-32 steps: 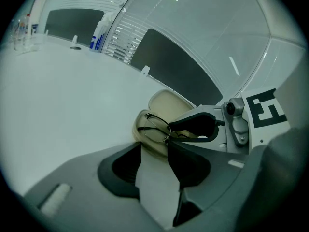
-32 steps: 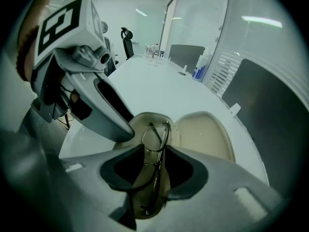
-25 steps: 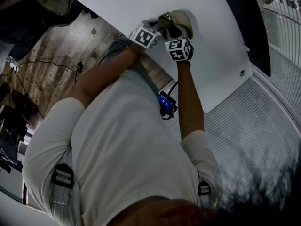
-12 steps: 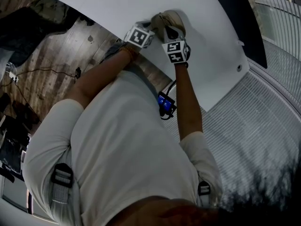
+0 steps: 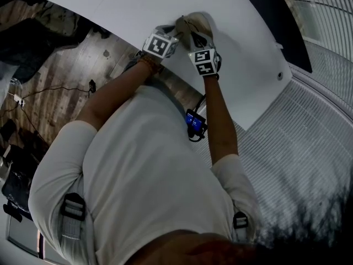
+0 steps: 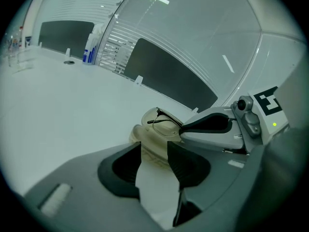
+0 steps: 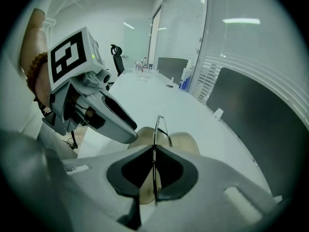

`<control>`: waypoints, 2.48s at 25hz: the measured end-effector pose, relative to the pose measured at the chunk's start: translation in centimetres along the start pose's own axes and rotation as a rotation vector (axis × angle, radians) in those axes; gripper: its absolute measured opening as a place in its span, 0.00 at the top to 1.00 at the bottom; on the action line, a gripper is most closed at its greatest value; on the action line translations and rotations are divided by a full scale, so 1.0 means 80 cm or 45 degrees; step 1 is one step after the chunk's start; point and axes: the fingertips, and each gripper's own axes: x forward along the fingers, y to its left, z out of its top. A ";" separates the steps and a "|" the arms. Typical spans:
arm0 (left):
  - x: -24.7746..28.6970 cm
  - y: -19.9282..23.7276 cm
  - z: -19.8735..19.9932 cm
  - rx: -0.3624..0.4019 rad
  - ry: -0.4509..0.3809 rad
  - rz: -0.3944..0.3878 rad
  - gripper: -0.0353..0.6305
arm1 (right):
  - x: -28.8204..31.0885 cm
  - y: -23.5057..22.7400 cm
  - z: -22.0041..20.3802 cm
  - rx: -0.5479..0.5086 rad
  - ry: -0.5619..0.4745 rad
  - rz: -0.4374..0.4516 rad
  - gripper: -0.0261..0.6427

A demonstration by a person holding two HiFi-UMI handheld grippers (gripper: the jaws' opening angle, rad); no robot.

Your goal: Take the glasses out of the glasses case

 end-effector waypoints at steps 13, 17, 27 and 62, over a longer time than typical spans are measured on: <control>-0.021 -0.062 -0.017 0.071 0.041 -0.070 0.68 | -0.035 -0.017 -0.023 0.086 -0.041 -0.086 0.93; -0.008 -0.097 -0.029 0.126 0.083 -0.138 0.68 | -0.053 -0.026 -0.045 0.135 -0.029 -0.143 0.93; 0.035 -0.201 -0.067 0.293 0.214 -0.326 0.69 | -0.135 -0.049 -0.148 0.330 0.037 -0.332 0.93; 0.102 -0.238 -0.134 0.303 0.420 -0.396 0.69 | -0.125 -0.048 -0.247 0.569 0.105 -0.289 0.93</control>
